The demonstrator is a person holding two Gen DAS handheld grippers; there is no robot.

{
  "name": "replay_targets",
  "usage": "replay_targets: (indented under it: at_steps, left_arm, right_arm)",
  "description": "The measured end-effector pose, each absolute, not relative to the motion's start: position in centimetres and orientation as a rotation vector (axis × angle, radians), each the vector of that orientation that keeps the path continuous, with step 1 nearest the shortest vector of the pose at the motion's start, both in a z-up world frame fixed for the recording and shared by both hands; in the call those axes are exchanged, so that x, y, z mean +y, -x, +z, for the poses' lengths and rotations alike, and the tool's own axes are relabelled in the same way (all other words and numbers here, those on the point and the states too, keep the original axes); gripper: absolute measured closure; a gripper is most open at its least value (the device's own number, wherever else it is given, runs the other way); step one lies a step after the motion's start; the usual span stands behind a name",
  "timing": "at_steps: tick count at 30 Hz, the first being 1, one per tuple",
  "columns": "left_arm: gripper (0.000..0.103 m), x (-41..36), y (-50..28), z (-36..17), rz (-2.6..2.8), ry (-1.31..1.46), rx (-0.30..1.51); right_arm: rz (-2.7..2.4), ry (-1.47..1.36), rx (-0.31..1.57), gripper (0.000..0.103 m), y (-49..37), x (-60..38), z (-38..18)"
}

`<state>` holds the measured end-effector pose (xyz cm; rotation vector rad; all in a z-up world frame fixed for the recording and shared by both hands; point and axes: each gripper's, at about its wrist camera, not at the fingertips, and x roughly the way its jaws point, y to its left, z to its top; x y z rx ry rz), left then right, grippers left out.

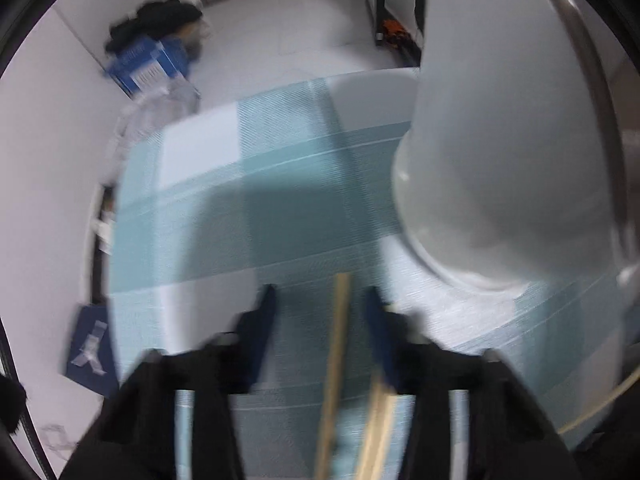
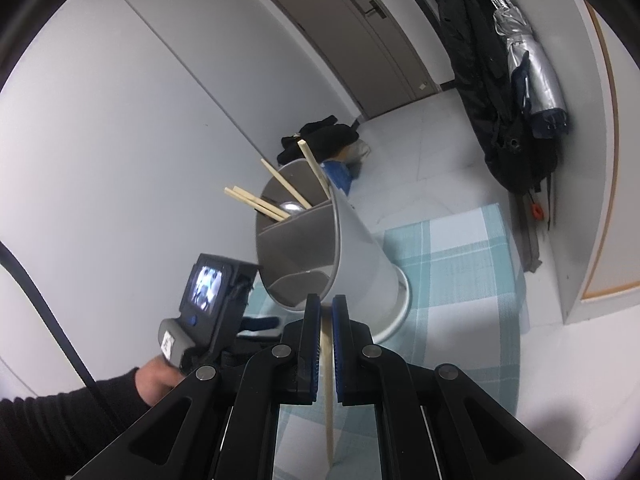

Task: Organize utensils
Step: 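Lower the left gripper and grasp a chopstick while the right gripper holds its chopstick, then lift both chopsticks and carry them over the white holder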

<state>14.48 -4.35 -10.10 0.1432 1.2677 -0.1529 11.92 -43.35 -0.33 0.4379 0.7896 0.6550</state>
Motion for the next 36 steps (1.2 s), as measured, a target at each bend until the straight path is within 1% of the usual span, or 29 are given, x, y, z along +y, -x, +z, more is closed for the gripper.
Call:
replay_targets:
  at_steps: [1, 2, 3, 8, 11, 14, 18, 24, 31, 36]
  left_arm:
    - [0.087, -3.9, -14.6, -10.3, -0.165, -0.079, 1.281]
    - [0.094, -3.3, -14.7, -10.3, -0.155, -0.026, 1.280]
    - [0.099, -2.9, -14.8, -10.4, -0.140, -0.001, 1.277]
    - [0.100, 0.1, -14.5, -10.5, -0.102, 0.154, 1.271]
    - [0.100, 1.5, -13.7, -9.4, -0.066, 0.227, 1.215]
    - [0.100, 2.8, -12.3, -7.2, -0.043, 0.277, 1.108]
    - [0.100, 2.0, -10.7, -4.6, -0.038, 0.279, 0.980]
    - [0.100, 2.4, -8.9, -2.6, -0.047, 0.294, 0.869]
    - [0.100, 2.7, -7.8, -1.0, -0.071, 0.283, 0.791]
    - [0.100, 2.3, -6.4, -0.5, -0.094, 0.247, 0.755]
  right_arm:
    - [0.651, -0.440, 0.790, 0.098, -12.0, -43.4, -0.4]
    - [0.651, -0.442, 0.791, 0.098, -12.1, -43.4, -0.4]
    - [0.651, -0.444, 0.793, 0.098, -12.1, -43.4, -0.4]
    - [0.642, -0.426, 0.789, 0.098, -12.0, -43.1, -0.3]
    - [0.635, -0.411, 0.786, 0.098, -11.8, -42.7, -0.3]
    - [0.631, -0.380, 0.774, 0.098, -11.4, -42.1, -0.1]
    - [0.637, -0.319, 0.753, 0.098, -10.6, -40.7, 0.3]
    - [0.644, -0.228, 0.725, 0.098, -9.5, -38.8, 0.8]
    - [0.616, -0.213, 0.696, 0.099, -8.9, -37.9, 1.6]
    - [0.615, -0.127, 0.656, 0.099, -7.9, -36.7, 2.8]
